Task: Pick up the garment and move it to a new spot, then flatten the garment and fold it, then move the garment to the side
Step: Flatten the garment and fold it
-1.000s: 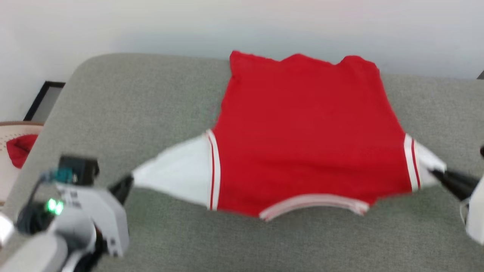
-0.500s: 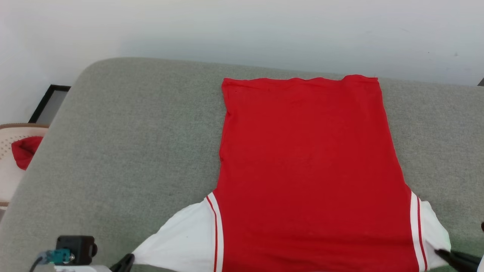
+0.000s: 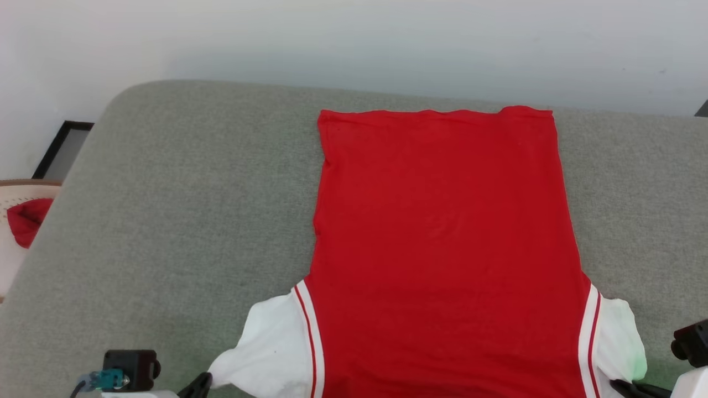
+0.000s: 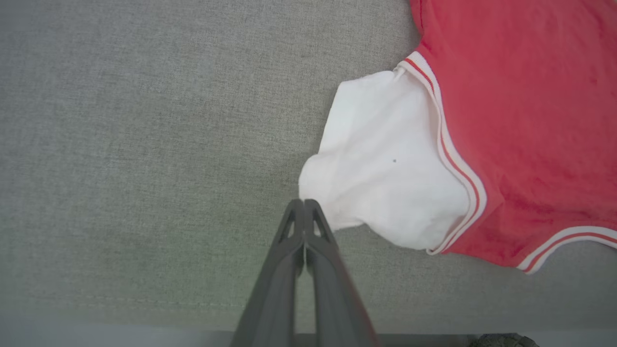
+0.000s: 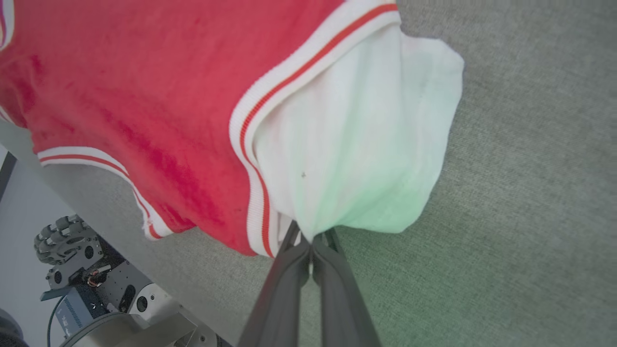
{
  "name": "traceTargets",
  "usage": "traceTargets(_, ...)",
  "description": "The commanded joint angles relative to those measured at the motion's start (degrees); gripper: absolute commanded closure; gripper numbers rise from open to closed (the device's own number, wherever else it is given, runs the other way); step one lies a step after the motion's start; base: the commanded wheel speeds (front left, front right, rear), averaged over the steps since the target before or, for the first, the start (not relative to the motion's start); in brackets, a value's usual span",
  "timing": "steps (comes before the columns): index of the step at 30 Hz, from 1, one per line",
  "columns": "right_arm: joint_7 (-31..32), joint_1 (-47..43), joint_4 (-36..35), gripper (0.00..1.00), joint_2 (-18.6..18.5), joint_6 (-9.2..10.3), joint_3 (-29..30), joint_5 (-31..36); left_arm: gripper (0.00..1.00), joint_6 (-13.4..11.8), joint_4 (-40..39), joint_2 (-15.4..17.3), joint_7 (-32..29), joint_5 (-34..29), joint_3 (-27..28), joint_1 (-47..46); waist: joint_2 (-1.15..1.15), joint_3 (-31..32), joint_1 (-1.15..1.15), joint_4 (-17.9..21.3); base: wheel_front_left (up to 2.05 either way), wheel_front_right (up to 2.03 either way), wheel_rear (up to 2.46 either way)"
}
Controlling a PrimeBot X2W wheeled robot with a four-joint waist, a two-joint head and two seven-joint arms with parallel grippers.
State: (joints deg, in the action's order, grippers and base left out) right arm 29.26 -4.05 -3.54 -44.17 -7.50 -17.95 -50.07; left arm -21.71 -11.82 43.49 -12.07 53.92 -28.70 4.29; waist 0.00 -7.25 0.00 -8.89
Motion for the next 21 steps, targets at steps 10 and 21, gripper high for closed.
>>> traceTargets(10, 1.8, -0.4, -4.5, 0.00, 1.7, 0.02, 4.4, 4.4, 1.00, 0.4, 2.1, -1.8, 1.5, -0.7, -0.2, -2.1, 0.00, -2.1, 0.00, 1.4, 0.00, 0.00, 0.00)
traceTargets(21, 6.7, 3.8, -16.6, 0.00, 6.1, 0.02, 15.7, 11.0, 1.00, 0.9, 2.5, -3.1, 2.4, -1.9, -0.8, -4.8, 0.00, -5.0, 0.00, 0.8, 0.00, 0.00, 0.00)
